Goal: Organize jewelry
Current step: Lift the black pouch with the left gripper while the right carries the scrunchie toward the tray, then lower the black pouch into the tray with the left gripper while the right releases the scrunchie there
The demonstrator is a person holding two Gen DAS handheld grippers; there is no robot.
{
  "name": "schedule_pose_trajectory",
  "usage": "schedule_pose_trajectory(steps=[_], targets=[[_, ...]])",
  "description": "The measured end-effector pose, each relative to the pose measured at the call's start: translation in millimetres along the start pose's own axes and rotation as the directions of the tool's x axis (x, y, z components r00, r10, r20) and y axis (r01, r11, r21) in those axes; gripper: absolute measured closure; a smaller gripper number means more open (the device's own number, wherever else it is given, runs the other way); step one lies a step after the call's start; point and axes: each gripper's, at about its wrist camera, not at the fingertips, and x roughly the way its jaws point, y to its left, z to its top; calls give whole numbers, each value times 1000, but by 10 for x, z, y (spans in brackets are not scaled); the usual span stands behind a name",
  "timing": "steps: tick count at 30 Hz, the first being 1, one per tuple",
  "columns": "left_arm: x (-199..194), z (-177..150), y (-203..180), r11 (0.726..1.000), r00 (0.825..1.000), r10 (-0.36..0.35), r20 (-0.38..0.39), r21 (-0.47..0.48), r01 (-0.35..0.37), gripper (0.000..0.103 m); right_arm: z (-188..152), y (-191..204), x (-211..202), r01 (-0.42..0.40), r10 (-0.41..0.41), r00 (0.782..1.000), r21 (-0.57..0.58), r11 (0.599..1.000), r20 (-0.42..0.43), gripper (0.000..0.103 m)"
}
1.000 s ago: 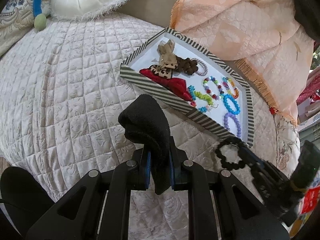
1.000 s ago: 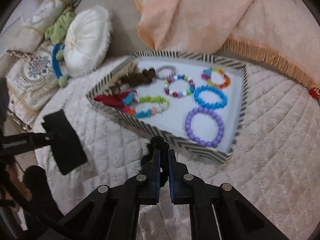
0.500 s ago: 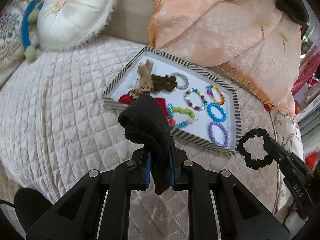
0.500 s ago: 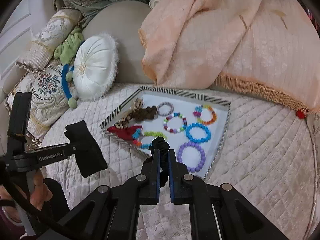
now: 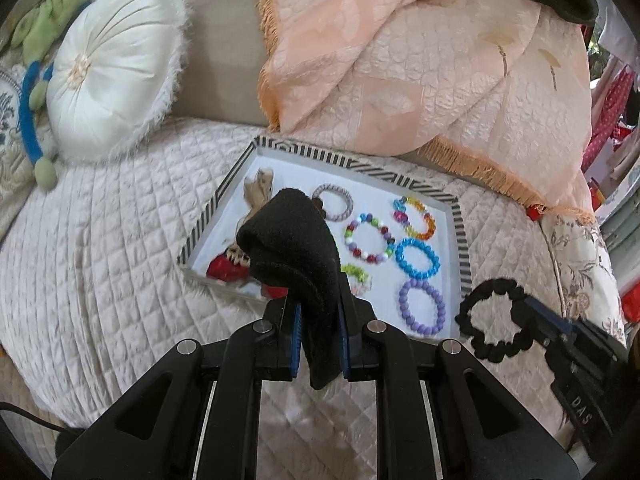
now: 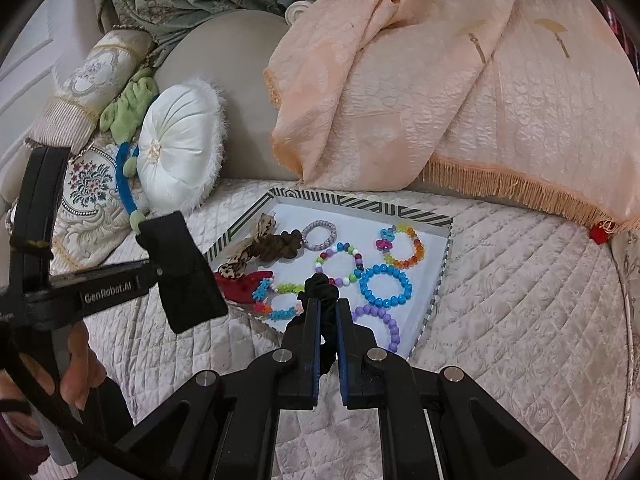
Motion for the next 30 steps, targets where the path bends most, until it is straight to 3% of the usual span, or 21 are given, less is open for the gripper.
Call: schedule_pose_trajectory(steps=[16, 24, 30], targets=[[607, 474, -165, 999, 997, -47, -62, 13, 48, 90, 86, -174, 518, -49, 52, 997, 66, 997, -53, 97], [1100, 545, -206, 1000, 992, -28, -120, 4, 29, 90, 41, -220, 1049, -106, 126, 982, 142, 984, -139, 97], [1392, 492, -87, 1000, 986, 19, -163, -4, -20, 90, -73, -201, 1409, -34, 56, 974, 106, 994, -218, 97]])
